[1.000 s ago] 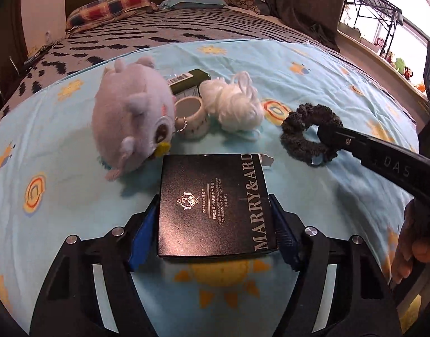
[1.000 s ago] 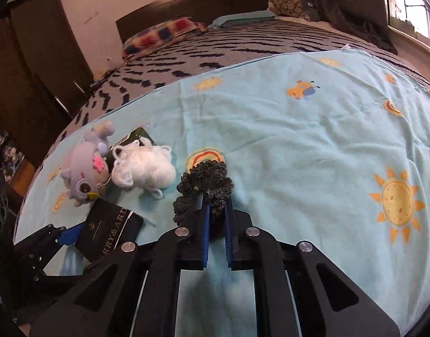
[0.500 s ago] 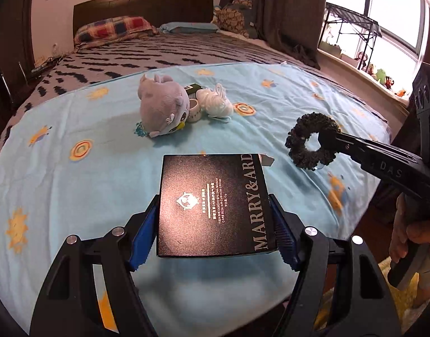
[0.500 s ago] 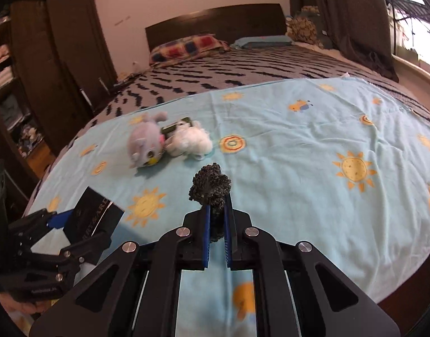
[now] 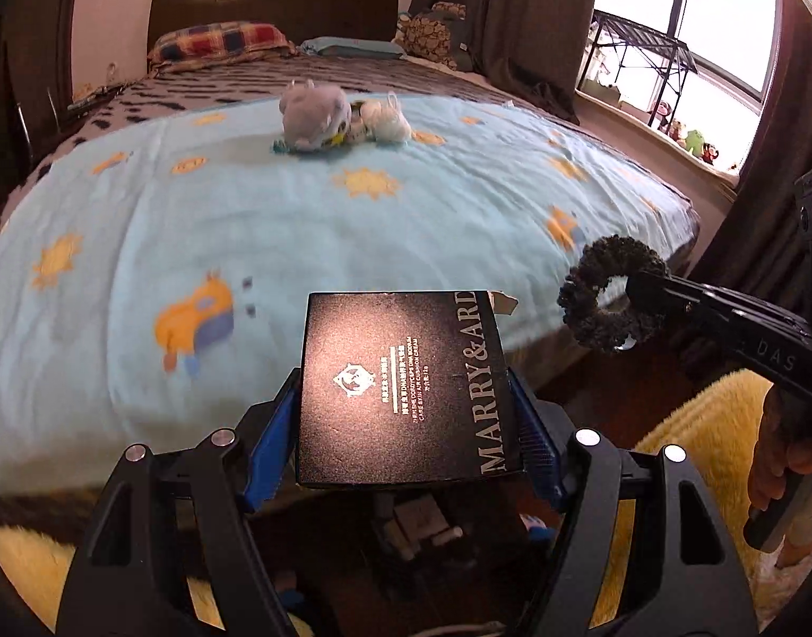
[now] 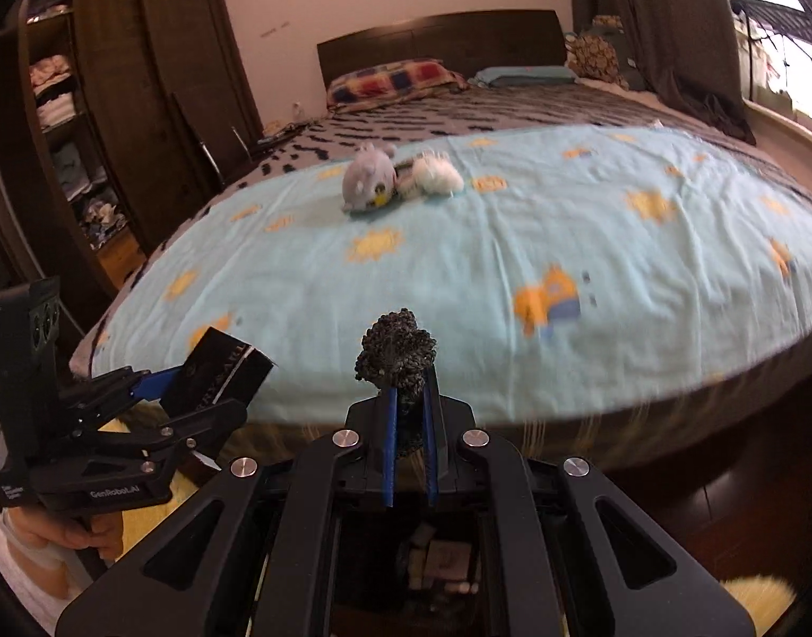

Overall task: Collect trash
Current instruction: 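Grasp the black MARRY&ARD box with the left tool while the right tool grasps the dark scrunchie, then lower both tools to the floor bin and release box and scrunchie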

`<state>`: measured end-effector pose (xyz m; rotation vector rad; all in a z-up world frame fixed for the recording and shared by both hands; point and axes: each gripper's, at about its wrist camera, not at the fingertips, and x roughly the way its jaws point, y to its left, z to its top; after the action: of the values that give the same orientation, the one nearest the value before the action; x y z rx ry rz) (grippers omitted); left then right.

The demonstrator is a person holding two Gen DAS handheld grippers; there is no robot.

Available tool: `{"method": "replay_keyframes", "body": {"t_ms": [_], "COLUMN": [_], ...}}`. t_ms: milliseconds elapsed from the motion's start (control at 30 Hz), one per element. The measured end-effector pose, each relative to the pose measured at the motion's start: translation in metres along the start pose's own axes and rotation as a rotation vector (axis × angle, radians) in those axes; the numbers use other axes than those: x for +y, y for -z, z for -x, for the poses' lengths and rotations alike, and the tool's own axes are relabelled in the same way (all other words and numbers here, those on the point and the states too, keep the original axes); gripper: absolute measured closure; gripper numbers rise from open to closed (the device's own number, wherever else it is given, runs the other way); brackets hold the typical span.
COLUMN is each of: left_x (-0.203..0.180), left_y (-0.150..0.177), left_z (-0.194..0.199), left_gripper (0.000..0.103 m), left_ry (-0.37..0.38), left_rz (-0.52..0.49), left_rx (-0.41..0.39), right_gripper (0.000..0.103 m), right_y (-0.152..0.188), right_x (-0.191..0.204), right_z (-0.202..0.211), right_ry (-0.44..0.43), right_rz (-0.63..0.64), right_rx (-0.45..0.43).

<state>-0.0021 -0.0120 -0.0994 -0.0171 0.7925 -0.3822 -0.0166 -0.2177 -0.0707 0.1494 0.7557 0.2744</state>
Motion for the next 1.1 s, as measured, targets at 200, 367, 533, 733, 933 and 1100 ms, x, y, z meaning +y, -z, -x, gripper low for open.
{"method": "replay_keyframes", "body": {"t_ms": [200,367,533,733,933,1100], "left_x": [-0.007,-0.005,0.002,0.011,0.014,0.012], "left_y": [0.04,0.071,0.092,0.104,0.112,0.116], "left_z": [-0.012,-0.049,-0.09,-0.116,-0.134,-0.137], "left_gripper": [0.034,0.034,0.034,0.034,0.034,0.033], "left_ry": [0.003,-0.004,-0.029,-0.019,-0.01,-0.013], "left_rz": [0.008,0.033,0.052,0.072,0.073,0.054], "left_rx": [0.078,0.195,0.271,0.317,0.345,0.359], "right_gripper": [0.094,0.093,0.093,0.093,0.093,0.093], "right_y": [0.05,0.083,0.099,0.108,0.114,0.119], "right_x": [-0.01,-0.018,-0.025,-0.022,-0.016,-0.013], "right_z": [-0.01,-0.041,-0.076,-0.113,-0.129,-0.13], "right_ry": [0.016,0.035,0.044,0.079,0.084,0.079], "right_rz": [-0.074,-0.13,-0.166,-0.141,-0.133,-0.141], "right_rx": [0.12,0.227,0.305,0.357,0.375,0.372]}}
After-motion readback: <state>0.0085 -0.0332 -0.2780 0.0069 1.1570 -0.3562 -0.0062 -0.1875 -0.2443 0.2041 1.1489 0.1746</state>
